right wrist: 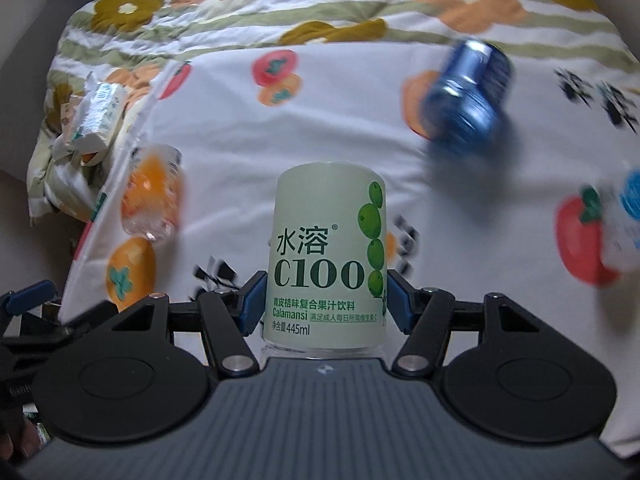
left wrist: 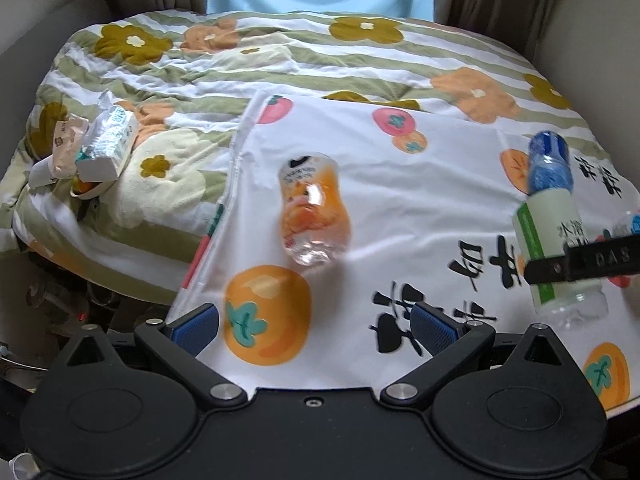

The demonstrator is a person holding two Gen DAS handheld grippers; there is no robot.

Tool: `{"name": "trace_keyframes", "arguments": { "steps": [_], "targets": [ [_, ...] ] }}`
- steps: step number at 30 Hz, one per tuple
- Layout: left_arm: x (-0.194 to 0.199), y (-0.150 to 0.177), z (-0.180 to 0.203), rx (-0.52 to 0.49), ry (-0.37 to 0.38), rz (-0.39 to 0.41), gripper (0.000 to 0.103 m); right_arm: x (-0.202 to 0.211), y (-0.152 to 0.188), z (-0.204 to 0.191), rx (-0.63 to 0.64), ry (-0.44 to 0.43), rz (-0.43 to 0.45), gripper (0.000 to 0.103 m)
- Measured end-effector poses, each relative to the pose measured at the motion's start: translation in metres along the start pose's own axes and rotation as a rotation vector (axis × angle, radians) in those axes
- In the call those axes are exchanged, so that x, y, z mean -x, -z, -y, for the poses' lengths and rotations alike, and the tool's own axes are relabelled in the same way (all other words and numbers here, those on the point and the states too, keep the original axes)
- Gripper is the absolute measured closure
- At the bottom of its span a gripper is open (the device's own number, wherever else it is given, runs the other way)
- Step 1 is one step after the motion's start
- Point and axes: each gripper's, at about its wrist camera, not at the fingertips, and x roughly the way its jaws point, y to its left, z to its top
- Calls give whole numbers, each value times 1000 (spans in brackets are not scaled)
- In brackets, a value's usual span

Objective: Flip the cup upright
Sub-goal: 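Lift the green-labelled cup with the right gripper and carry it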

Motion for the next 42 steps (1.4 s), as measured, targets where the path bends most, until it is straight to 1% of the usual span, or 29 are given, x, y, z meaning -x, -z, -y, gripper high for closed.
{"name": "trace_keyframes", "arguments": {
  "steps": [6,14,23,27,29,31,32,42],
  "targets": [
    [1,4,23,-40,20,-7,0,7,27,40,-74,43,-16,26],
    [0,8,51,-90,39,-14,0,5,44,78,-117,88,-39,26],
    [0,12,65,-105,44,-23,0,-10,49,89,-128,105,-47,25],
    [1,14,69,-110,44,-26,0,-10,48,87,-120,115,-41,24],
    [1,15,69,-112,45,-26,0,-11,47,86,-118,121,-43,22],
    [3,16,70,-113,46,-25,0,-10,48,85,-117,130,-36,11],
    [3,17,70,-113,46,-24,0,-9,48,85,-117,132,-31,9],
    [6,17,69,-115,47,-19,0,-6,47,84,-110,136,-22,9]
  ]
}}
